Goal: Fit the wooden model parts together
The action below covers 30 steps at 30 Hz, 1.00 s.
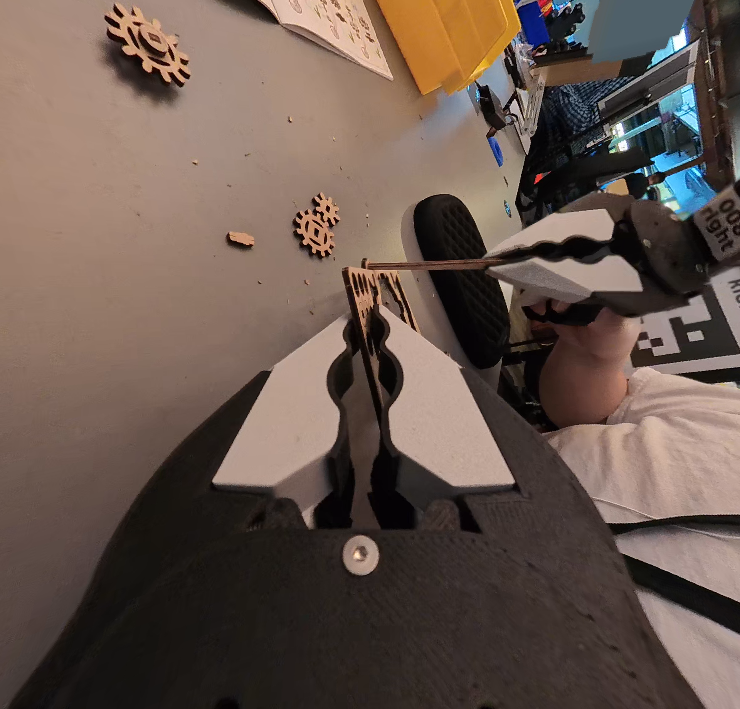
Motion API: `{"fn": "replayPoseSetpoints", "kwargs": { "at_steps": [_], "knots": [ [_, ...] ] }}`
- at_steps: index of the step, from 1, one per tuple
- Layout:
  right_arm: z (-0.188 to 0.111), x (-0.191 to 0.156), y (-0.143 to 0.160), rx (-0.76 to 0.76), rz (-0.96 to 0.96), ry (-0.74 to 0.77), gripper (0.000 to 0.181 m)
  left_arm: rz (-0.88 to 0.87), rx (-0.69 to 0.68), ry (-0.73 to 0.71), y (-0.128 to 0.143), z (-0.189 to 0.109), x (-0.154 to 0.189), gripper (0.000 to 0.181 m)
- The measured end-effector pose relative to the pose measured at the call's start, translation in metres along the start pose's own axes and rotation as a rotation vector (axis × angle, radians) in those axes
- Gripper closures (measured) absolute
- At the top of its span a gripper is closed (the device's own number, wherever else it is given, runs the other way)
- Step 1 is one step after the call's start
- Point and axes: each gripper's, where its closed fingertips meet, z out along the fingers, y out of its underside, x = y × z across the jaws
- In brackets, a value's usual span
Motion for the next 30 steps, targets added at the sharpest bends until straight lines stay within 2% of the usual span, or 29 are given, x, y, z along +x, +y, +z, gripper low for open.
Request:
{"fn": "replayPoseSetpoints", "kwargs": {
  "at_steps": [3, 9, 15, 19, 21, 24, 26, 30],
  "knots": [
    [0.001, 0.0, -0.006, 0.087, 0.166, -0.076, 0.181, 0.019, 0.004, 0.0, -0.001, 0.001, 0.006, 0.178],
    [0.004, -0.006, -0.013, 0.14, 0.248, -0.115, 0.181, 0.069, 0.001, -0.041, -0.004, 0.001, 0.009, 0.178],
    [0.003, -0.006, -0.006, 0.18, 0.434, -0.179, 0.181, 0.124, -0.03, -0.095, -0.001, 0.0, 0.01, 0.178],
    [-0.001, 0.003, 0.004, 0.148, 0.393, -0.117, 0.181, 0.116, -0.008, -0.107, -0.006, -0.006, 0.006, 0.177],
    [-0.001, 0.002, 0.002, 0.159, 0.369, -0.116, 0.181, 0.106, -0.008, -0.079, -0.007, -0.005, 0.009, 0.178],
    [0.0, 0.001, -0.011, 0.213, 0.379, -0.16, 0.181, 0.063, -0.046, 0.042, 0.0, 0.004, 0.026, 0.179],
    [-0.001, 0.006, -0.015, 0.229, 0.374, -0.159, 0.181, 0.086, -0.047, 0.048, 0.002, 0.007, 0.031, 0.179],
    [-0.002, 0.001, -0.019, 0.256, 0.502, -0.292, 0.181, 0.077, -0.003, 0.061, -0.002, 0.004, 0.033, 0.179]
  ]
}}
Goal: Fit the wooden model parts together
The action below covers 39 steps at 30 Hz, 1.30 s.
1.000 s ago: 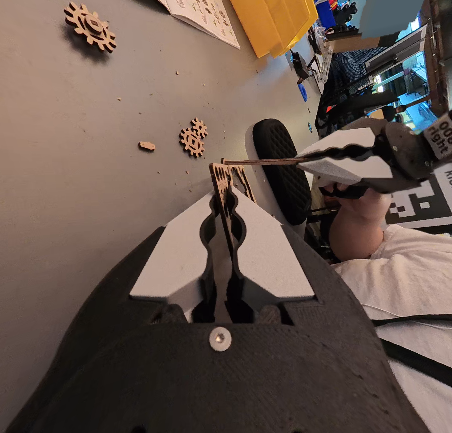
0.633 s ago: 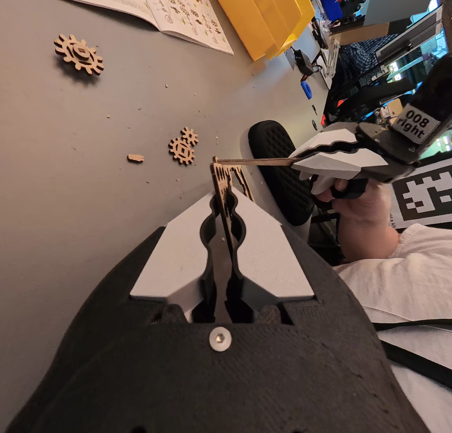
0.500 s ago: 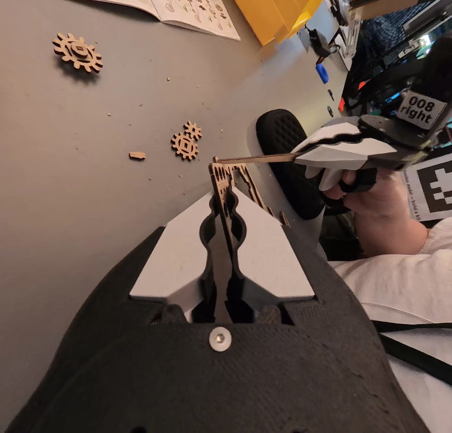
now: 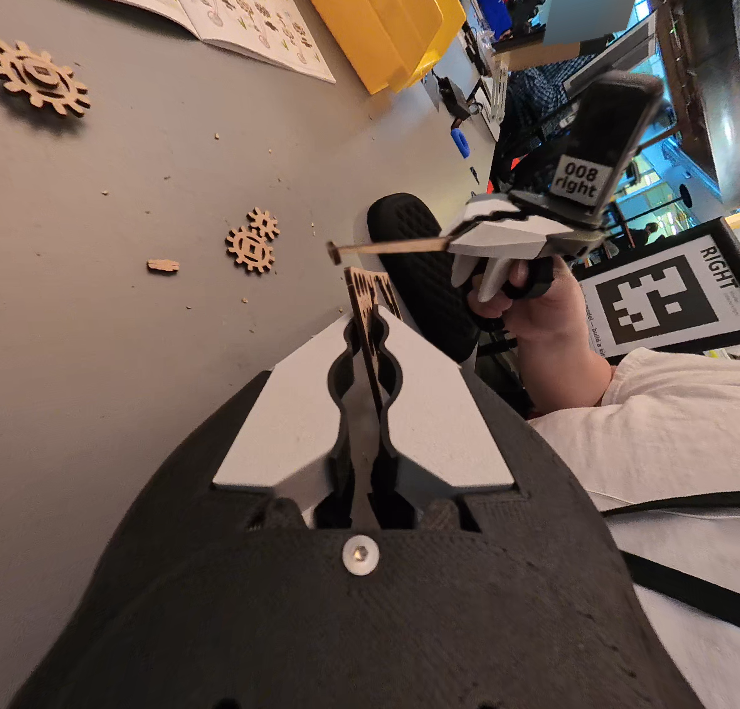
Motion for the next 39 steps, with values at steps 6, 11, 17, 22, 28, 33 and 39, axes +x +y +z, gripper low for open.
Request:
{"fn": "replayPoseSetpoints", "kwargs": {
  "at_steps": [6, 11, 17, 22, 28, 33, 39],
  "knots": [
    [0.001, 0.0, 0.011, -0.01, 0.169, -0.089, 0.181, 0.022, 0.026, -0.051, -0.004, -0.003, -0.006, 0.179],
    [-0.001, -0.001, 0.022, -0.009, 0.282, -0.122, 0.181, 0.032, 0.05, -0.068, -0.011, -0.008, -0.008, 0.179],
    [-0.004, 0.002, 0.016, -0.018, 0.214, -0.105, 0.181, -0.024, 0.058, 0.002, -0.009, -0.008, -0.006, 0.18],
    [-0.008, 0.001, 0.02, -0.082, 0.135, -0.122, 0.181, -0.081, 0.07, 0.088, -0.006, -0.012, 0.0, 0.18],
    [-0.022, 0.018, 0.013, -0.057, 0.145, -0.106, 0.181, -0.127, 0.115, 0.129, -0.009, -0.023, -0.002, 0.18],
    [-0.019, -0.009, 0.004, -0.053, 0.079, -0.221, 0.181, -0.109, 0.044, 0.102, 0.002, -0.013, -0.004, 0.18],
    [-0.007, -0.021, 0.012, -0.166, -0.269, -0.067, 0.181, -0.088, 0.012, 0.075, 0.006, -0.007, -0.005, 0.18]
  ]
}}
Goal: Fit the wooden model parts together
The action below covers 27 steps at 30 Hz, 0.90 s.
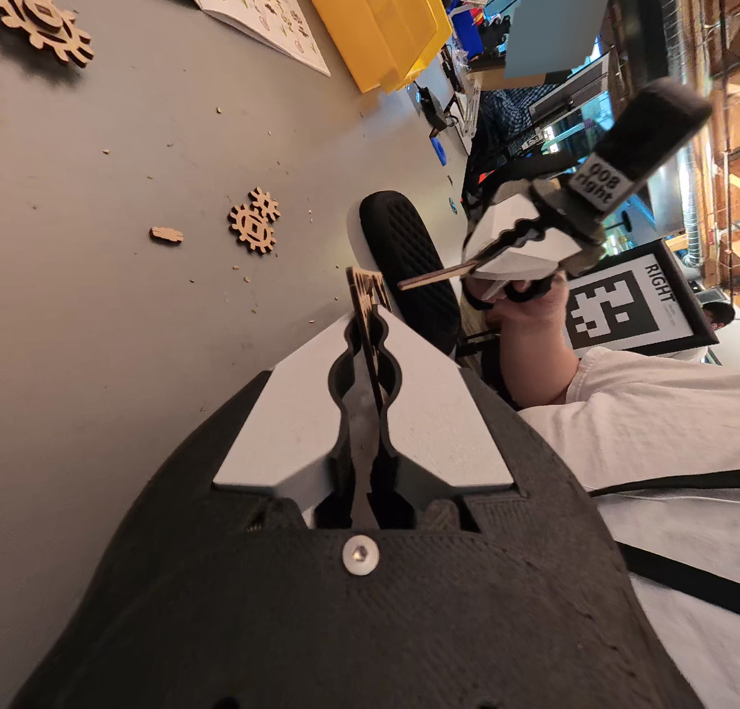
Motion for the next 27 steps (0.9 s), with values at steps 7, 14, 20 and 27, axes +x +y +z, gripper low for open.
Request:
{"fn": "replayPoseSetpoints", "kwargs": {
  "at_steps": [7, 14, 20, 27],
  "knots": [
    [-0.005, 0.006, 0.007, -0.131, -0.117, 0.14, 0.181, 0.042, -0.012, -0.073, 0.001, -0.002, -0.005, 0.179],
    [-0.007, 0.002, 0.012, -0.151, -0.183, 0.168, 0.181, 0.038, -0.012, -0.066, 0.002, -0.003, -0.002, 0.179],
    [-0.016, 0.009, 0.02, -0.156, -0.196, 0.186, 0.181, 0.013, -0.012, -0.077, 0.004, -0.016, -0.008, 0.179],
    [-0.03, 0.006, 0.022, -0.075, -0.212, 0.101, 0.181, 0.033, 0.02, 0.14, 0.009, -0.05, 0.031, 0.181]
  ]
}}
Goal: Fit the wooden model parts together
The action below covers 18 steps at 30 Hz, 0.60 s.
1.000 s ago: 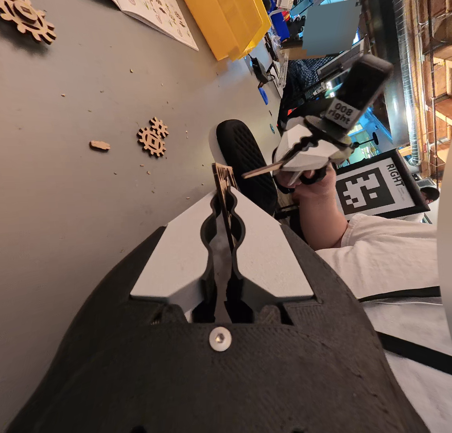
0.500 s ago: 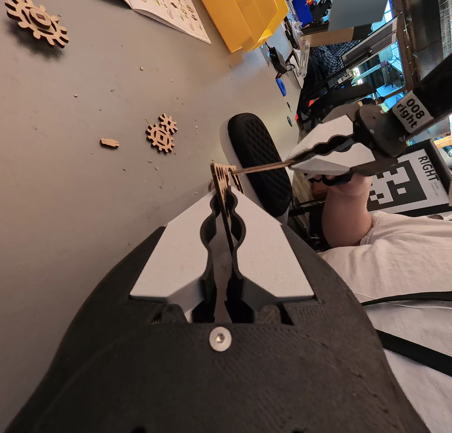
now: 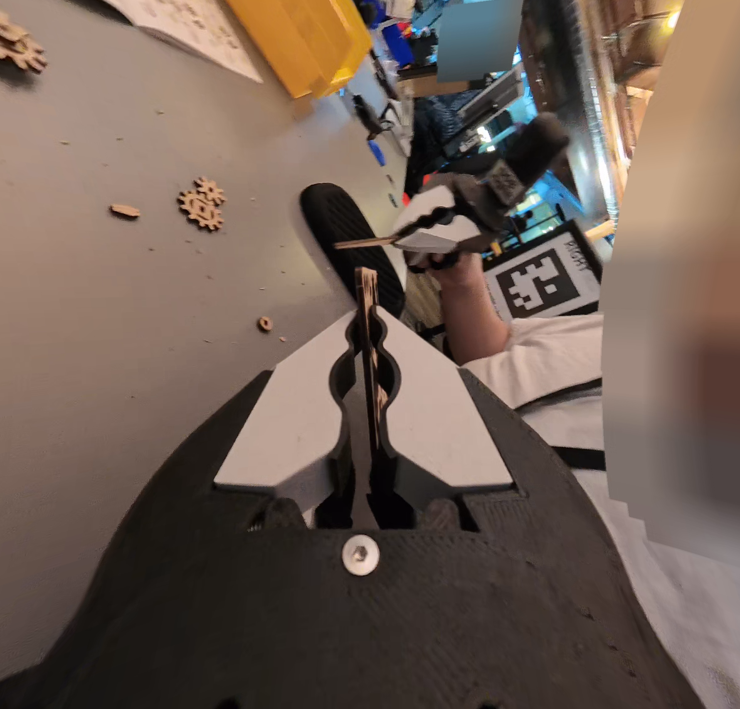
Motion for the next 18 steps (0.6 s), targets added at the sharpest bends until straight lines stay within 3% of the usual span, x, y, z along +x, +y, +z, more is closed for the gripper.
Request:
{"fn": "replayPoseSetpoints", "kwargs": {
  "at_steps": [5, 9, 18],
  "knots": [
    [0.024, -0.012, 0.02, -0.066, 0.08, -0.127, 0.181, 0.049, 0.043, -0.008, 0.002, -0.031, 0.01, 0.181],
    [0.045, -0.017, 0.033, -0.215, -0.102, -0.065, 0.181, 0.058, 0.116, -0.057, -0.003, -0.059, 0.011, 0.181],
    [0.05, -0.005, 0.035, -0.266, -0.141, -0.008, 0.181, 0.08, 0.231, -0.128, -0.012, -0.099, 0.011, 0.181]
  ]
}}
